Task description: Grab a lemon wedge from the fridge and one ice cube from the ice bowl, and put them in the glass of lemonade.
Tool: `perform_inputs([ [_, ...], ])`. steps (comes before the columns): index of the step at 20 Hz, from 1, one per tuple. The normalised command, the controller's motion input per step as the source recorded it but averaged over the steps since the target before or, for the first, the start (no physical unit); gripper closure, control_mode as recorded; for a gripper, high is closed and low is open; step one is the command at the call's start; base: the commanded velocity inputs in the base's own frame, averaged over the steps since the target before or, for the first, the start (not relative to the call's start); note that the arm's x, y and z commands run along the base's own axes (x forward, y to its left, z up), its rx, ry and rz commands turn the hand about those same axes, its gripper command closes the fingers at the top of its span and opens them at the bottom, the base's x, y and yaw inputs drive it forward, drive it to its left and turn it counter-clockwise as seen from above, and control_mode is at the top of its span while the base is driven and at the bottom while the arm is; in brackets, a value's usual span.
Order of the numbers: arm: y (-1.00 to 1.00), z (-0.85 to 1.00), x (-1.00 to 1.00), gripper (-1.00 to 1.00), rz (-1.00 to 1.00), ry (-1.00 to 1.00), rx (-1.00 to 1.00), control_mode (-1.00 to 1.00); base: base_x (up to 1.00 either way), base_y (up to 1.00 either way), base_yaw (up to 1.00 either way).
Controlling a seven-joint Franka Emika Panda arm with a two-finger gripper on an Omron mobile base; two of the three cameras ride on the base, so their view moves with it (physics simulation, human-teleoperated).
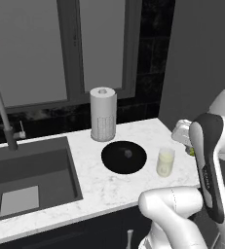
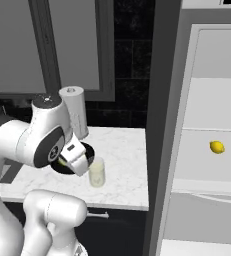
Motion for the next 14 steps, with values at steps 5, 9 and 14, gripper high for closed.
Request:
perform_inputs([
  [5, -0.02, 0.06, 0.66, 1.0, 0.0, 0.27, 0.03, -1.0, 0.0, 0.0, 0.0],
  [9, 0.0, -0.11, 0.66, 1.0, 0.0, 0.17, -0.02, -1.0, 0.0, 0.0, 0.0],
  [14, 0.0, -0.55, 0.52, 1.0, 0.0, 0.04, 0.0, -1.0, 0.0, 0.0, 0.0],
])
